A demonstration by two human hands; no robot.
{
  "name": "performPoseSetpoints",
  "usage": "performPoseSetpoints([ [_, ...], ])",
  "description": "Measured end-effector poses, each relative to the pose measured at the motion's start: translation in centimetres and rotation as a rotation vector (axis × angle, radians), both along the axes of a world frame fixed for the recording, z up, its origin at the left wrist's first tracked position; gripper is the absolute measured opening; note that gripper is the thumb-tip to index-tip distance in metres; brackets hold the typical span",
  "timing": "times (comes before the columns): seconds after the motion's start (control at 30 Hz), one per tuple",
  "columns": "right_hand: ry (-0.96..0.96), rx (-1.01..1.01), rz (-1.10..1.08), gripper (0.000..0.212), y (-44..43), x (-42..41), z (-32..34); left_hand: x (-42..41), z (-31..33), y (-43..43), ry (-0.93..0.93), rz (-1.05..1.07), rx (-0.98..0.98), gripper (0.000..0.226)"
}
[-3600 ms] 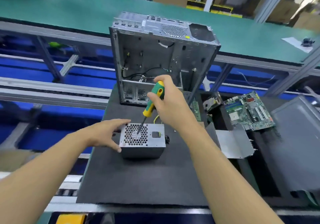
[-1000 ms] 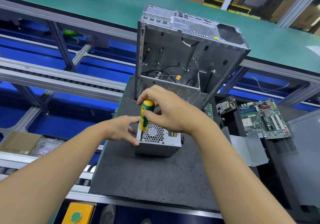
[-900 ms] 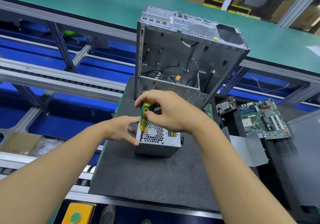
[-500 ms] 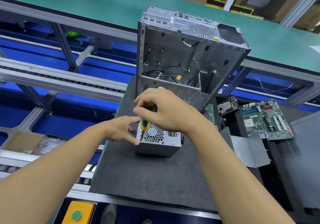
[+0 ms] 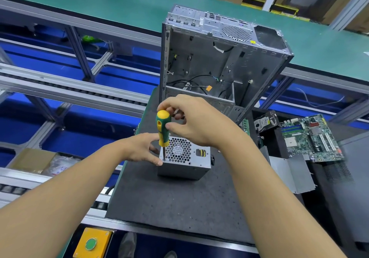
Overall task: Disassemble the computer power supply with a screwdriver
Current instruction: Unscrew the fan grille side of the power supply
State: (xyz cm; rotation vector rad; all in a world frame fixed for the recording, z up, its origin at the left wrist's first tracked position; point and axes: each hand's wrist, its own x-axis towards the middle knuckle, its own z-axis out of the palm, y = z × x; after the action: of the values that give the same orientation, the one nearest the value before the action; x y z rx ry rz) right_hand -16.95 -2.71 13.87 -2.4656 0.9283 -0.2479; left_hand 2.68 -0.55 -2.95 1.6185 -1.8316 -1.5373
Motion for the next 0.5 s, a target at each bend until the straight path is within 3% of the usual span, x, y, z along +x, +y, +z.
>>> performPoseSetpoints([
  [0.3,0.113,0.039,-0.030,0.038,1.2,0.4,0.3,-0.3,0.6,0.3,0.038,0.002,0.009,0.074],
  [0.43,0.028,0.067,-0.039,0.018,1.7,0.7,-0.1,-0.3,0.3,0.4,-0.003,0.016,-0.001,0.071],
  [0.5,0.027,0.026,-0.068,0.021,1.4,0.8,-0.3,-0.3,0.3,0.5,0.013,0.007,0.002,0.071],
])
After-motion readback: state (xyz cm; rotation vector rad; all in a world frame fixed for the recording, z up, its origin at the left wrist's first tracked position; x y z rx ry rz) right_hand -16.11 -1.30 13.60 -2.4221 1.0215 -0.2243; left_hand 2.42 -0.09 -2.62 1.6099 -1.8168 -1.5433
